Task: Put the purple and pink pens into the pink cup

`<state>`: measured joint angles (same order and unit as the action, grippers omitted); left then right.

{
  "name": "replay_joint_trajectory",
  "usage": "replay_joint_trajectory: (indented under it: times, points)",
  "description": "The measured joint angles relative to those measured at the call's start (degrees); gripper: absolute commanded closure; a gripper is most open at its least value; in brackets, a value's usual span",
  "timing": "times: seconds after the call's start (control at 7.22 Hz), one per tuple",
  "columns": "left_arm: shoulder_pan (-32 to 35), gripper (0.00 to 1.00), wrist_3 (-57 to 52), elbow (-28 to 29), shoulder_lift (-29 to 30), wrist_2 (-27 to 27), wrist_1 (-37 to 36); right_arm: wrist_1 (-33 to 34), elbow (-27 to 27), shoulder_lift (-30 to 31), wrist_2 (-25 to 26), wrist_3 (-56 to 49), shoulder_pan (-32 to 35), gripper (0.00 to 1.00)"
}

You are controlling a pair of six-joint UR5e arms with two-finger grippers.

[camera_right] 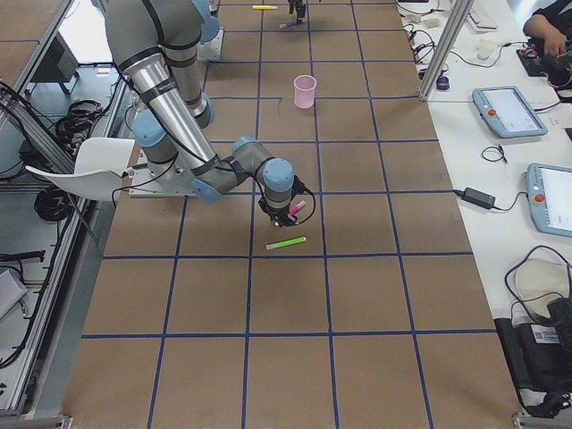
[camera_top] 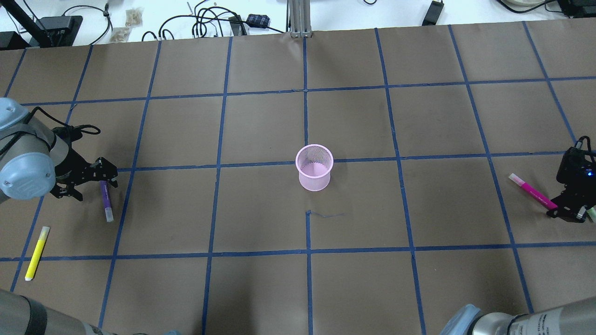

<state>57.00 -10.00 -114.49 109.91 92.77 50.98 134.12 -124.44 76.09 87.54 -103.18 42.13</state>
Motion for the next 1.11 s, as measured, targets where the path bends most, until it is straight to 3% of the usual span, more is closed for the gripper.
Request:
replay_joint_trajectory:
  times: [0.14,0.55,0.97,1.11]
  points:
    - [0.1,0.60,0.1,0.0,0.1,0.0,-0.3,0.0,0.1,0.2,0.2,0.0,0.1,1.00]
    - [0.2,0.60,0.1,0.4,0.6,-0.1,-0.5,-0.6,3.2,2.2,2.8,0.1,4.7,1.00]
    - [0.2,0.58,0.3,0.7,1.6,-0.5,-0.6,-8.5,14.5,4.6,11.8,1.5,21.1,1.00]
    - [0.2,0.82,0.2,0.7,1.8,-0.5,-0.6,-11.9,18.8,4.8,13.6,2.3,27.1,1.00]
